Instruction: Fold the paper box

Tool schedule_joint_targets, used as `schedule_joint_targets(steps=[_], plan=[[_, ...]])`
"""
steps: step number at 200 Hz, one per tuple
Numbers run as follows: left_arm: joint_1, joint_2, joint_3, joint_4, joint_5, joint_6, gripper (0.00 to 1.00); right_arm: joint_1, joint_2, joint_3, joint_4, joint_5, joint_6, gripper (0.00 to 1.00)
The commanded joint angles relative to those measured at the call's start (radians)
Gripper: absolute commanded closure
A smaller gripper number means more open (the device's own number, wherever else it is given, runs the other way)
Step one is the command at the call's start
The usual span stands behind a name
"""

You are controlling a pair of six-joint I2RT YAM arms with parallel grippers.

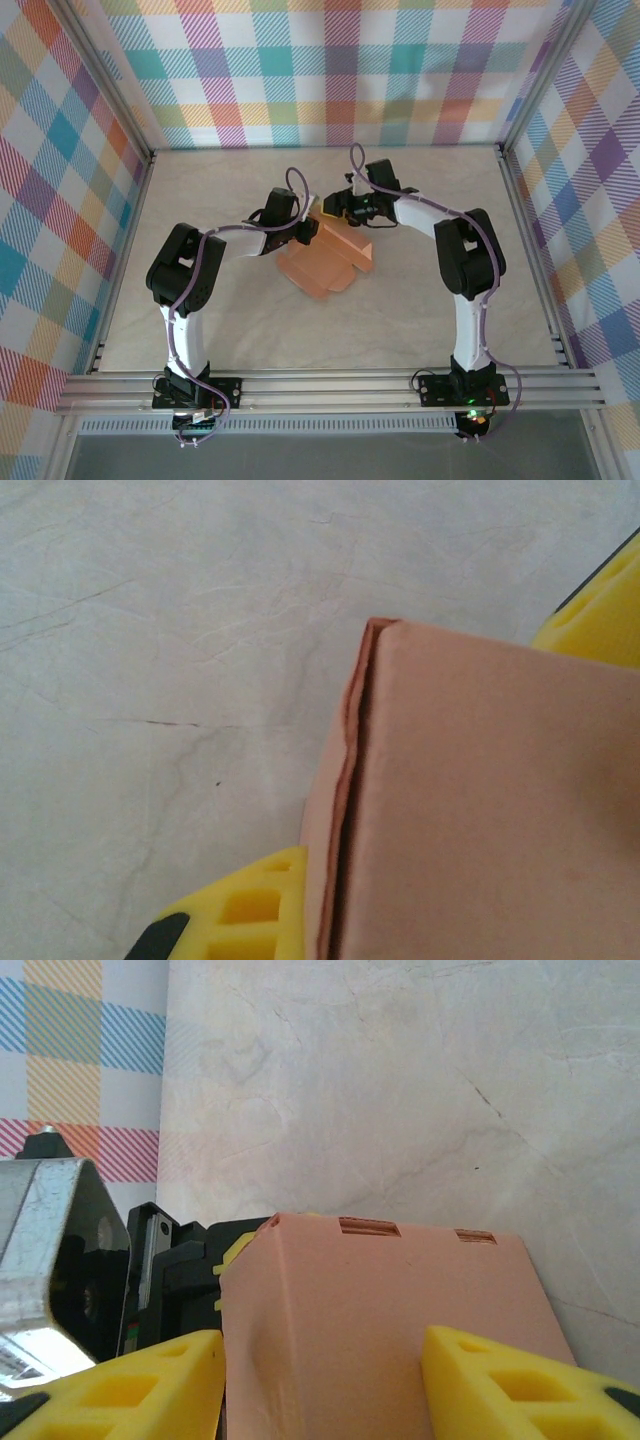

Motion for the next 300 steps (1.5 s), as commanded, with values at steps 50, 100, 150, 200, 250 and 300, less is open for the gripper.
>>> schedule_joint_targets(steps=[50,100,150,200,250,300], plan=[[0.001,-0.064,-0.053,0.106,0.117,-0.024,0.98,-0.042,-0.2,-0.149,0.133,-0.035,0.062,0.41],[0.009,-0.085,-0.066,0.144,0.232,-0.046,1.0,-0.078,-0.233,-0.216,0.192,-0.076,0.14,0.42],[0.012,-0.085,-0.069,0.182,0.243,-0.084,1.0,-0.07,-0.182,-0.208,0.226,-0.177,0.227,0.43],[0.018,-0.064,-0.055,0.228,0.246,-0.156,1.0,-0.031,-0.186,-0.25,0.311,-0.209,0.304,0.43],[0.022,-0.061,-0.048,0.222,0.248,-0.171,1.0,-0.027,-0.203,-0.255,0.323,-0.211,0.309,0.44],[0.021,-0.076,-0.064,0.223,0.27,-0.151,1.0,-0.059,-0.21,-0.241,0.288,-0.179,0.282,0.42]])
